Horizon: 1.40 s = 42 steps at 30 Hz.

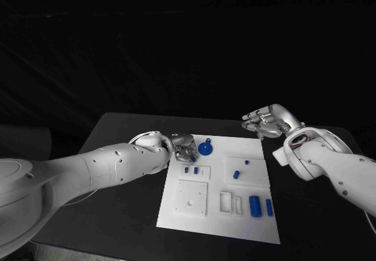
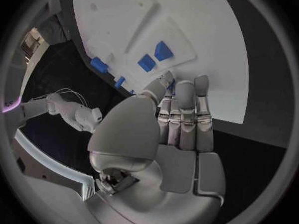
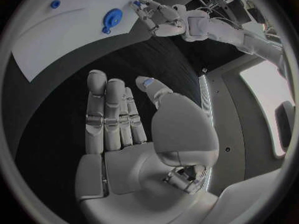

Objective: Assemble the parts on the task board

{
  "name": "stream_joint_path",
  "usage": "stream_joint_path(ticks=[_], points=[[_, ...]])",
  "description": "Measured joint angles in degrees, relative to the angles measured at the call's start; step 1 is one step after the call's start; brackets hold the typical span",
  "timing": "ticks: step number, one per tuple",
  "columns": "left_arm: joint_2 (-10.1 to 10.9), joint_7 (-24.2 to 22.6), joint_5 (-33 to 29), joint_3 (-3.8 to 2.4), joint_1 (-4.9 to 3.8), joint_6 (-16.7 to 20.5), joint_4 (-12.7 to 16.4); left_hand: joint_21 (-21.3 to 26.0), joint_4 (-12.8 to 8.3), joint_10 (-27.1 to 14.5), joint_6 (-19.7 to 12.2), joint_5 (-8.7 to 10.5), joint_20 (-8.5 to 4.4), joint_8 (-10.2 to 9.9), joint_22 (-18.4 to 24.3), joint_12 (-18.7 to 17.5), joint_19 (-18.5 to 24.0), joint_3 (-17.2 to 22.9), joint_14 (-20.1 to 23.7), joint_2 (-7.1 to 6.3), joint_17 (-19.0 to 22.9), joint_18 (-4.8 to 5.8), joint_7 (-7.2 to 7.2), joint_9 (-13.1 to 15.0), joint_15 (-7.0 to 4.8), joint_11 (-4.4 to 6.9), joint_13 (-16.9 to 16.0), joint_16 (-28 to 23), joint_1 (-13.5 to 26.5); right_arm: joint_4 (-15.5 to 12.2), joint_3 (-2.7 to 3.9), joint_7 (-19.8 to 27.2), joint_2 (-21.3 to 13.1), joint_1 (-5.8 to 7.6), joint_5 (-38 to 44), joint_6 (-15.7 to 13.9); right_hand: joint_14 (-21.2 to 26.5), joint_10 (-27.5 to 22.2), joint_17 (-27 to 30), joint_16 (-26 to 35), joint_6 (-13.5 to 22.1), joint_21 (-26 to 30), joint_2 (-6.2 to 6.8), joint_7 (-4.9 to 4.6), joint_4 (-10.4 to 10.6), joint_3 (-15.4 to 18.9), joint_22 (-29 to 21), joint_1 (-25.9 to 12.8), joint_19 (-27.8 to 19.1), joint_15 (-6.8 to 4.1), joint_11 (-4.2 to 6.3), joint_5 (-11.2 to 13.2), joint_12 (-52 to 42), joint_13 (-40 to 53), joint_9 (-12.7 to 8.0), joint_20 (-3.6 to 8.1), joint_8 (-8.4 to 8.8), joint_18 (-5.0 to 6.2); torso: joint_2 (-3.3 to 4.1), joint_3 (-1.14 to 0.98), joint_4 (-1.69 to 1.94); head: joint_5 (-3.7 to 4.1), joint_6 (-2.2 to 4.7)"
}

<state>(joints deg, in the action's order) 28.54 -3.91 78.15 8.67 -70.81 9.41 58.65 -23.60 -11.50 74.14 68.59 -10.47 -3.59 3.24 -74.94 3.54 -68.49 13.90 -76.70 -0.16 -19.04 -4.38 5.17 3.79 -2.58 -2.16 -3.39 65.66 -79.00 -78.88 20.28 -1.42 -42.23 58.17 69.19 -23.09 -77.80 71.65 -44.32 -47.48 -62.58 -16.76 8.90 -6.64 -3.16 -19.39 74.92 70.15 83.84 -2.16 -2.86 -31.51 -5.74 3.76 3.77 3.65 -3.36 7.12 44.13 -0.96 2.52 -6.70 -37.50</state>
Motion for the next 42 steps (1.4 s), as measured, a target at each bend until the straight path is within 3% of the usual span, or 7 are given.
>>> stream_joint_path(ticks=[15, 20, 25, 36, 42], points=[[-0.21, -0.10, 0.32, 0.09, 0.07, -0.12, -0.32, 0.00, -0.32, 0.28, -0.04, 0.00, 0.00, 0.25, 0.01, 0.00, 0.00, -0.32, -0.09, 0.24, 0.00, -0.01, 0.15, -0.02, -0.08, 0.11, -0.01, 0.00, -0.24, 0.04, 0.00, 0.01, 0.00, -0.03, 0.00, 0.01, 0.00, 0.00, 0.07, 0.00, 0.00, 0.26, 0.00, 0.00, 0.00, 0.00, 0.00, 0.00, 0.00, 0.00, 0.00, 0.00, 0.00, 0.00, 0.00, 0.00, 0.00, 0.00, -0.02, 0.00, 0.03, 0.07, -0.01], [-0.14, -0.14, 0.30, 0.30, 0.32, -0.08, -0.36, 0.00, -0.67, 0.42, -6.28, 0.00, 0.00, 0.41, 0.02, 0.00, 0.00, 0.03, -0.08, 0.24, 0.01, -0.01, 0.29, -0.19, -0.08, -0.02, 0.00, 0.00, -0.24, 0.08, 0.00, 0.02, 0.01, -0.04, 0.00, 0.02, 0.00, 0.00, 0.06, 0.00, 0.00, 0.25, 0.00, 0.00, 0.00, 0.00, -0.01, 0.00, 0.00, 0.00, 0.00, 0.00, 0.00, 0.00, 0.00, 0.00, 0.00, 0.00, -0.02, 0.01, 0.03, 0.04, 0.02], [-0.10, -0.18, 0.18, 0.33, 0.41, -0.01, -0.36, 0.00, -1.04, 0.20, -9.40, 0.00, 0.00, 0.41, 0.02, 0.00, 0.00, 0.41, -0.08, -0.58, 0.01, -0.01, 0.24, -0.21, -0.08, -0.24, -0.01, -0.26, 0.07, 0.15, 0.00, 0.02, 0.03, -0.06, 0.00, 0.05, 0.00, -0.01, 0.06, 0.00, 0.19, 0.31, 0.00, -0.19, 0.00, 0.00, 0.00, 0.00, 0.00, 0.00, 0.01, 0.00, 0.00, -0.05, 0.00, 0.00, 0.00, 0.00, -0.03, 0.02, 0.03, 0.04, 0.03], [0.08, -0.20, -0.06, 0.31, 0.40, 0.42, -0.35, 0.00, -0.66, -0.02, -14.06, 0.00, 0.00, 0.41, 0.02, 0.00, 0.00, 1.13, -0.08, -1.44, 0.01, -0.01, 0.32, -0.29, -0.08, -0.43, -0.01, -0.48, -0.07, 0.21, 0.00, -0.08, 0.05, -0.16, 0.00, 0.28, 0.00, -0.10, 0.06, 0.00, 0.20, 0.60, 0.00, -0.19, 0.00, 0.00, -0.01, 0.00, 0.00, 0.00, 0.10, 0.00, 0.00, -0.04, 0.00, 0.00, 0.00, 0.00, -0.04, 0.04, 0.01, 0.22, 0.07], [0.51, -0.17, -0.16, 0.30, 0.40, 0.78, -0.28, 0.00, -0.57, -0.23, -11.91, 0.00, 0.00, 0.41, 0.03, 0.00, 0.00, 1.22, -0.04, -1.66, 0.02, -0.01, 0.51, -0.28, -0.04, -0.64, -0.01, -0.70, -0.30, 0.23, 0.00, -0.17, 0.03, -0.19, 0.02, 0.59, 0.00, -0.10, 0.06, 0.00, 0.20, 0.52, 0.00, -0.19, -0.34, -0.34, -0.01, 0.00, 0.00, 0.00, 0.10, 0.00, 0.00, -0.04, 0.00, 0.00, 0.00, -0.01, -0.03, 0.03, 0.01, 0.35, 0.13]])
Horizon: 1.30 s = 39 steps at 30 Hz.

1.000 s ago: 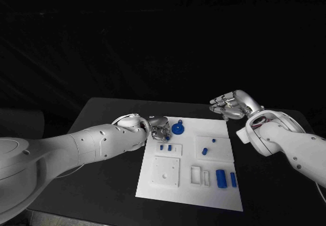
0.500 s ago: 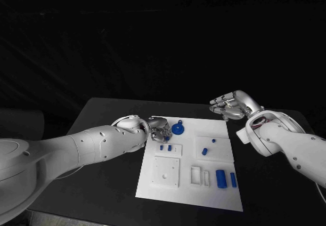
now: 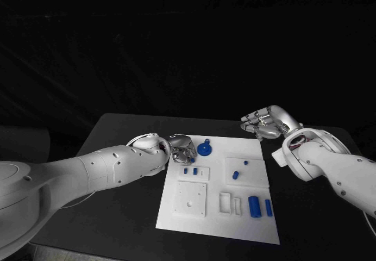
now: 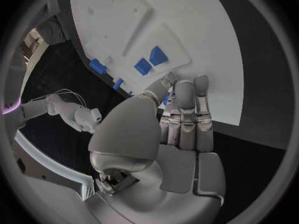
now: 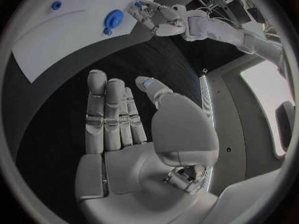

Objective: Assemble the parts on the task board

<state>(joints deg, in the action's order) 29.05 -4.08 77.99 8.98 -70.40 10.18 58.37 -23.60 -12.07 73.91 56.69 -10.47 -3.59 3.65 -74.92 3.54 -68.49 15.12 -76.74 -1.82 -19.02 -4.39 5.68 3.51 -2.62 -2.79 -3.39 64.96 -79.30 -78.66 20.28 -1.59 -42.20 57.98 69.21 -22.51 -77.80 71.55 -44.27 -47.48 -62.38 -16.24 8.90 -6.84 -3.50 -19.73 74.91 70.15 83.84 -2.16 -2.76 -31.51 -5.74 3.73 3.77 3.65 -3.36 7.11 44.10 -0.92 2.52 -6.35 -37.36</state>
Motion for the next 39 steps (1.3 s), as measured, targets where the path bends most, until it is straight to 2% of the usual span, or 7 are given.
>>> stream_joint_path(ticks=[7, 14, 20, 25, 31, 36, 39], points=[[1.93, 0.01, -0.52, -0.48, 0.01, 0.38, 0.65, 0.66, -0.77, -3.94, 4.83, 0.00, 0.90, 0.00, 0.00, 0.00, 2.83, 0.92, 3.32, -0.63, 1.48, 0.02, 1.10, 0.27, 1.32, -1.24, 0.00, -3.35, -0.33, 0.34, 0.00, -0.25, -0.08, -0.04, 0.68, 1.73, -1.22, 1.32, -0.60, -0.73, -0.77, -5.47, -0.68, 0.28, -3.40, -1.30, 0.00, 2.65, 0.00, -0.38, 0.04, 2.91, 0.00, 0.00, 0.03, 0.00, 0.00, -0.01, 0.00, -0.05, -0.02, 1.12, 0.19], [5.05, -0.80, -4.79, -2.57, -0.20, 1.82, 1.03, 1.83, -3.47, -5.89, 5.64, -0.60, 1.60, 0.00, 0.01, 0.00, 8.64, 4.93, 7.77, -1.34, 6.22, -0.18, 1.88, 0.26, 1.92, -2.50, 0.00, -13.68, -2.42, 1.30, 0.00, -1.32, -0.08, -0.14, 6.58, 4.69, -1.53, 1.84, -0.62, -0.74, -1.68, -7.51, -0.28, 0.54, -6.25, -4.03, 0.00, 2.25, 0.00, -0.30, -0.26, 6.29, 2.00, -0.12, 0.07, 0.00, 0.00, -0.05, -0.01, -0.09, -0.04, 3.15, 0.65], [7.67, -2.25, -13.24, -3.75, -1.23, 3.86, 1.91, 2.18, -3.65, -5.95, 5.43, -0.60, 1.89, 0.00, 0.01, 0.00, 9.73, 7.06, 6.29, -2.15, 8.02, -0.19, 2.09, 0.26, 2.01, -2.45, 0.00, -19.28, -1.61, 1.97, -0.22, -3.16, 0.14, -0.66, 15.05, 7.25, -1.74, 0.58, -0.55, -0.73, -1.67, -7.87, 0.26, 0.54, -6.33, -5.48, 0.00, 1.70, 0.00, -0.09, -0.65, 9.54, 2.00, -0.17, 0.06, 0.00, 0.00, -0.05, -0.04, -0.02, 0.06, 4.74, 0.82], [9.72, -4.42, -23.45, -4.74, -2.08, 5.99, 4.00, 5.70, -2.07, -5.95, 5.43, 0.75, 2.25, 0.00, 1.12, 0.00, 10.46, 6.25, 6.64, -1.49, 9.96, -0.19, 2.09, 0.26, 2.35, -2.45, 0.00, -25.16, 0.32, 2.56, -1.21, -5.15, 0.43, -1.03, 21.93, 8.53, -1.94, 0.14, -0.26, -0.74, -1.66, -8.06, 0.88, 0.55, -5.64, -6.67, 0.00, 1.27, 0.19, 0.11, -0.68, 11.89, 2.00, -0.17, 0.06, -0.19, 0.00, -0.06, -0.04, 0.03, 0.12, 6.36, 1.08], [11.66, -7.75, -37.28, -5.35, -2.67, 8.14, 7.86, 11.95, 0.25, -6.06, 5.43, 0.77, 3.39, 0.00, 6.05, 0.00, 11.61, 3.93, 7.05, -1.27, 12.90, 0.02, 2.09, 0.26, 3.59, -2.56, 0.00, -34.56, 2.05, 3.29, -2.15, -7.31, 1.05, -1.66, 28.50, 9.44, -2.13, -0.46, 0.13, -0.73, -1.65, -8.06, 2.49, 0.56, -4.53, -7.77, 0.00, 1.32, 0.19, 0.30, -0.87, 13.75, 2.00, -0.17, 0.06, -0.19, 0.00, -0.07, -0.06, 0.08, 0.11, 9.25, 1.62], [12.89, -9.58, -44.92, -5.53, -2.88, 9.16, 10.77, 19.59, 2.20, -7.07, 4.80, 2.17, 5.80, 0.00, 15.51, 0.00, 11.84, 0.28, 7.43, -1.21, 15.19, 0.53, 2.08, 0.25, 6.01, -3.58, 0.00, -47.45, 2.72, 3.52, -2.50, -8.33, 1.31, -2.03, 31.34, 9.84, -2.14, -1.03, 0.42, -0.73, -1.65, -7.63, 3.21, 0.56, -3.90, -7.38, 0.00, 1.08, 0.19, 0.31, -1.02, 13.75, 2.00, -0.16, 0.06, -0.19, 0.00, -0.06, -0.05, 0.09, 0.10, 11.73, 2.10], [13.46, -10.23, -48.07, -5.57, -2.96, 9.60, 12.05, 19.97, 2.87, -7.57, 4.67, 2.17, 6.60, 0.00, 21.82, 0.00, 12.33, -1.65, 6.50, -1.20, 15.19, 0.53, 1.94, 0.25, 6.95, -3.66, 0.00, -54.25, 2.72, 3.51, -2.64, -8.71, 1.33, -2.15, 32.39, 10.23, -2.14, -1.48, 0.59, -0.73, -1.44, -7.33, 3.25, 0.37, -3.50, -6.08, 0.00, 1.13, 0.19, 0.31, -1.21, 13.75, 2.00, -0.16, 0.06, -0.19, 0.00, -0.06, -0.04, 0.09, 0.07, 13.10, 2.30]])
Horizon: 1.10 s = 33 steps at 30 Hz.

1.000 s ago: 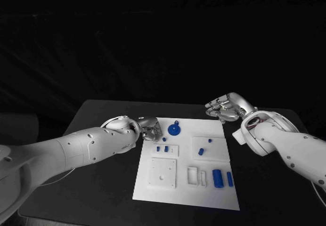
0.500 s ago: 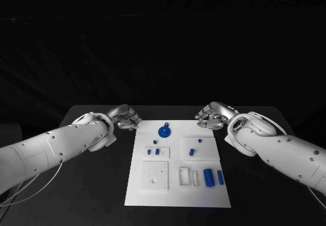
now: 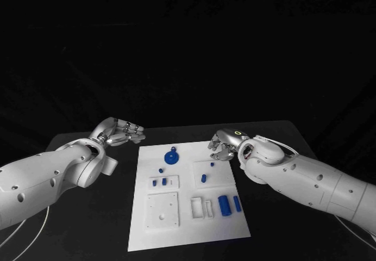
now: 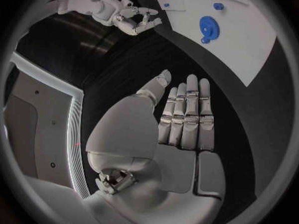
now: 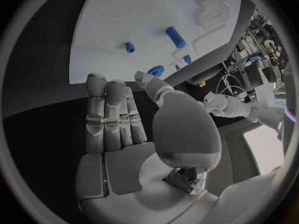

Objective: Assemble the parts on the task board

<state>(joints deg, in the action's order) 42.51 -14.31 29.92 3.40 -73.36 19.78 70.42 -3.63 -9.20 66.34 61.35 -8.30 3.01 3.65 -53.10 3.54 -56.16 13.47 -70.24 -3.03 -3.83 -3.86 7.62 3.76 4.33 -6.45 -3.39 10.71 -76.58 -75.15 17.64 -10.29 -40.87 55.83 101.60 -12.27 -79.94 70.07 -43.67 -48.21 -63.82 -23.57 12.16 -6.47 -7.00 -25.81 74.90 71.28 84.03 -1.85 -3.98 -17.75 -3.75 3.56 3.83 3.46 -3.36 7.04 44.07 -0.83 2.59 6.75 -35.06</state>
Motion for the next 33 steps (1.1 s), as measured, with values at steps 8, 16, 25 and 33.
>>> stream_joint_path(ticks=[8, 16, 25, 33], points=[[0.87, -0.81, -4.30, -0.11, -0.30, 0.80, 1.60, 0.00, 0.44, -0.02, 0.00, 0.00, 0.57, 0.00, 18.31, 0.00, -2.73, -3.76, -2.14, 0.84, -0.50, 0.00, 0.00, 0.00, 0.29, -0.02, 0.00, -6.72, -0.85, -0.79, -0.24, -0.49, -0.09, -0.47, 1.40, 1.33, 0.00, -0.36, 0.26, 0.00, 0.00, 0.37, 0.00, 0.00, 0.41, 2.74, 0.00, 0.00, 0.01, 0.00, -0.02, -0.22, 0.00, 0.01, 0.00, -0.41, 0.00, 0.00, 0.05, -0.10, -0.07, 1.16, -0.01], [1.02, -1.09, -6.53, -0.12, -0.36, 0.88, 1.81, 0.00, 0.38, -0.22, 0.00, -0.01, 0.46, 0.00, 24.03, 0.00, -3.64, -4.31, -2.14, 1.10, -0.49, -0.01, 0.00, -0.01, 0.29, -0.22, 0.00, -6.72, -0.59, -1.20, -1.57, -0.75, 0.22, -1.06, 2.81, 2.46, 0.00, -0.36, 0.48, 0.01, 0.14, 1.49, 0.23, -0.12, 0.20, 2.95, 0.00, 0.23, 0.01, 0.00, -0.02, -0.44, 0.00, 0.01, -0.01, -0.41, 0.00, -0.01, 0.07, -0.10, -0.04, 0.79, -0.43], [1.04, -1.30, -8.17, -0.13, -0.37, 0.88, 1.81, -0.23, 0.14, -0.22, 0.00, -0.01, 0.46, 0.00, 25.97, 0.00, -4.26, -4.55, -2.14, 1.40, -0.49, -0.01, 0.00, -0.01, 0.29, -0.22, 0.00, -6.72, -0.89, -0.98, -2.35, -1.06, 0.71, -1.24, 4.13, 3.34, 0.01, -0.36, 0.56, 0.01, 0.14, 1.71, 0.22, -0.12, -0.05, 2.70, 0.00, 0.23, 0.01, -0.01, -0.02, -0.21, 0.00, 0.01, -0.01, -0.41, 0.00, 0.78, 0.08, -0.10, 0.03, -0.26, -1.09], [1.05, -1.36, -8.83, -0.13, -0.37, 0.84, 1.81, -0.22, -0.01, -0.22, 0.01, -0.01, 0.46, 0.00, 26.89, 0.00, -4.25, -4.70, -2.14, 1.60, -0.48, -0.01, 0.01, -0.01, 0.29, -0.22, 0.00, -6.72, -0.69, -0.71, -2.83, -2.38, 0.88, -1.27, 5.92, 3.41, -0.12, -0.36, 0.79, 0.01, 0.14, 2.11, 0.32, -0.12, -0.54, -1.67, 0.05, 0.32, 0.01, 0.12, -0.01, 2.34, 0.00, 0.01, -0.01, -0.41, 0.00, 0.79, 0.07, -0.08, -0.04, -0.25, -1.25]])
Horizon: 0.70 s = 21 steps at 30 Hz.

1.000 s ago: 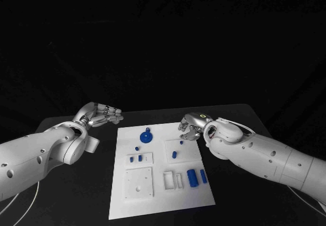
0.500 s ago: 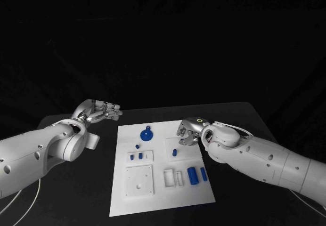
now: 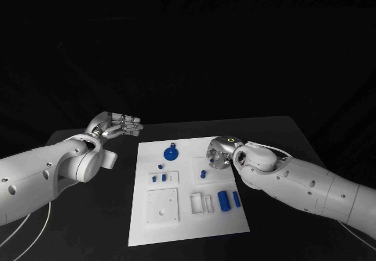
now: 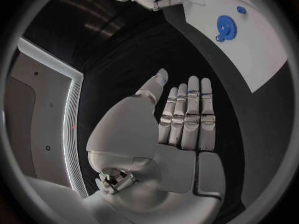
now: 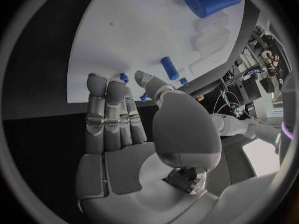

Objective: Assemble the parts on the task board

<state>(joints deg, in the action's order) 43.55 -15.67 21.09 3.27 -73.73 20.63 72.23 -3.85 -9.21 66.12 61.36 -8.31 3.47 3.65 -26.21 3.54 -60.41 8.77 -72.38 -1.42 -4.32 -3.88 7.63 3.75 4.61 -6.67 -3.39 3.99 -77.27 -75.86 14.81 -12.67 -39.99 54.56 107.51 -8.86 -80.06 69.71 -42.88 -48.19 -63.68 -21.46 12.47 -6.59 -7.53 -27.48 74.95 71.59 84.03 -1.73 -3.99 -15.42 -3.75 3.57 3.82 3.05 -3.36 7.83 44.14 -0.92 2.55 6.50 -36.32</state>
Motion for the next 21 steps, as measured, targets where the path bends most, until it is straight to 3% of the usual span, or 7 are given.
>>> stream_joint_path(ticks=[5, 14, 21], points=[[0.04, 0.09, -0.20, 0.00, 0.00, -0.05, 0.00, 0.00, 0.00, 0.00, 0.00, 0.00, 0.00, 0.00, 0.07, 0.00, 0.00, 0.00, 0.00, 0.00, 0.00, 0.00, 0.00, 0.00, 0.00, 0.00, 0.00, 0.00, 0.00, 0.26, -0.11, -1.30, 0.09, -0.09, 1.12, -0.23, 0.00, 0.23, 0.19, 0.00, 0.00, 0.26, 1.04, 0.00, 0.12, -3.80, 0.00, -0.16, 0.00, 0.00, 0.23, 1.66, 0.00, 0.00, 0.00, 0.00, 0.00, 0.00, -0.02, -0.01, -0.01, 0.12, -0.04], [0.03, 0.64, -0.93, 0.00, -0.01, -0.39, 0.01, 0.00, 0.00, -0.40, 0.03, 0.00, 0.00, 0.00, 0.20, 0.00, 0.00, 0.00, 0.00, 0.30, 0.01, -0.01, 0.03, 0.00, 0.00, 0.00, 0.00, 0.00, -0.31, 1.13, -0.99, -2.86, 0.71, 0.07, 2.33, -0.68, 0.00, 0.74, 0.20, -0.28, -1.06, -0.53, 1.04, 0.24, 0.46, -7.29, -0.01, -0.17, 0.00, 0.00, 0.31, 3.67, 0.00, -0.02, 0.00, 0.00, 0.00, -0.01, -0.02, -0.02, -0.01, -0.10, -0.27], [0.03, 1.05, -1.57, 0.00, -0.01, -0.51, -0.06, -0.12, -0.48, -0.40, 0.03, 0.00, -0.21, 0.00, 0.20, 0.00, -0.21, 0.16, 0.00, 0.30, 0.01, -0.02, 0.03, 0.00, 0.00, -0.01, 0.00, 0.00, -0.31, 1.48, -1.24, -3.19, 1.01, 0.19, 2.54, -1.10, -0.06, 2.96, 0.20, -0.28, -3.43, -1.59, 0.47, 1.01, 0.51, -7.81, -0.01, 0.40, 0.01, -0.05, 1.03, 4.54, 0.00, -0.14, 0.10, 0.00, -0.26, -0.32, -0.01, -0.04, 0.03, -0.38, -0.40]])
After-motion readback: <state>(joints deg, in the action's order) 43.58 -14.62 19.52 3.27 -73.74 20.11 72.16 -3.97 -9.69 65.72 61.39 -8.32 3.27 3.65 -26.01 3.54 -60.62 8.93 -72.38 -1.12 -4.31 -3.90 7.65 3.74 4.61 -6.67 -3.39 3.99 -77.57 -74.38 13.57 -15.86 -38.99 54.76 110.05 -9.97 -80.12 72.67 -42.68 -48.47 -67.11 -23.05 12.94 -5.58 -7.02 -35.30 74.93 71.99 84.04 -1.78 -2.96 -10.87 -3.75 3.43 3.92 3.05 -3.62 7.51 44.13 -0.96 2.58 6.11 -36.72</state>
